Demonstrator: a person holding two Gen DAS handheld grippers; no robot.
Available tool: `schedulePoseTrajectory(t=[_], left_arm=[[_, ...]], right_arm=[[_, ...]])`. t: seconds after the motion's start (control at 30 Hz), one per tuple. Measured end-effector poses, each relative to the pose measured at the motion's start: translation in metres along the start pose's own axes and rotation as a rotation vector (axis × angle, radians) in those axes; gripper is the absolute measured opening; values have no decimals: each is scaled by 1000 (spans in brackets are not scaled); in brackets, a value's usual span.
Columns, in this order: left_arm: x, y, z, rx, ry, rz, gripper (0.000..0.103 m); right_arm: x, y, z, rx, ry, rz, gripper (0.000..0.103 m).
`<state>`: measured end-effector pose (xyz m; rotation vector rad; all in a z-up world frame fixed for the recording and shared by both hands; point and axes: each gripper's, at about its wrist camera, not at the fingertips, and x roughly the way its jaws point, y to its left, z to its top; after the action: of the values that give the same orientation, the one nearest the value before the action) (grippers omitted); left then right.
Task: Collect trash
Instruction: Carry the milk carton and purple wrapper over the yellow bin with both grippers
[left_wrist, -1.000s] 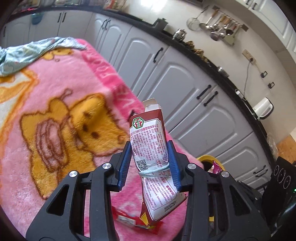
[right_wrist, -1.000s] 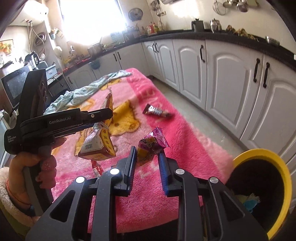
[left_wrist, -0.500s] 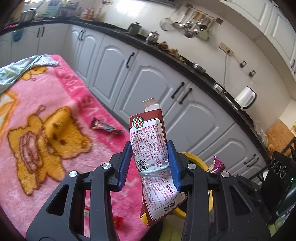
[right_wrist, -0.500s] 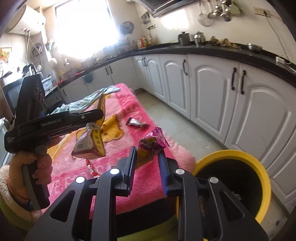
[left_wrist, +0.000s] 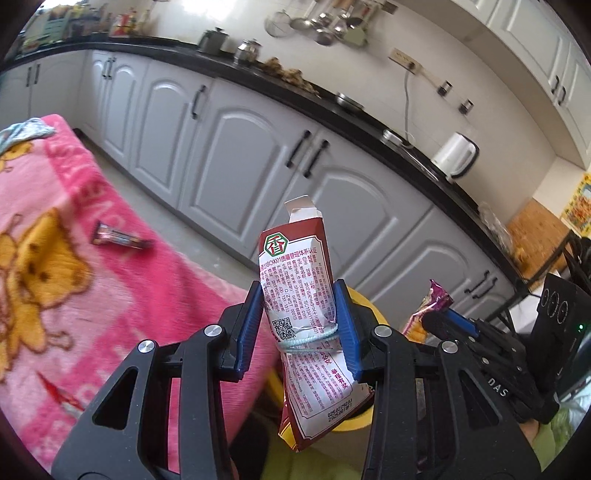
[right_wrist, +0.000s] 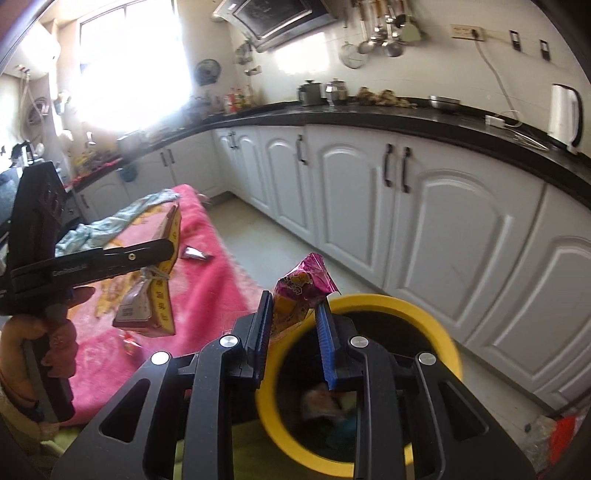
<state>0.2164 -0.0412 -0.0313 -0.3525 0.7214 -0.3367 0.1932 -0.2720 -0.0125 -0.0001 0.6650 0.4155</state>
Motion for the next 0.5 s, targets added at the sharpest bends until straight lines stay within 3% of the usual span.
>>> schedulePoseTrajectory(t=[0.5], left_arm=[[64, -56, -22, 104, 102, -45, 31]], right_arm=[[-13, -66, -27, 124, -11, -97, 23]])
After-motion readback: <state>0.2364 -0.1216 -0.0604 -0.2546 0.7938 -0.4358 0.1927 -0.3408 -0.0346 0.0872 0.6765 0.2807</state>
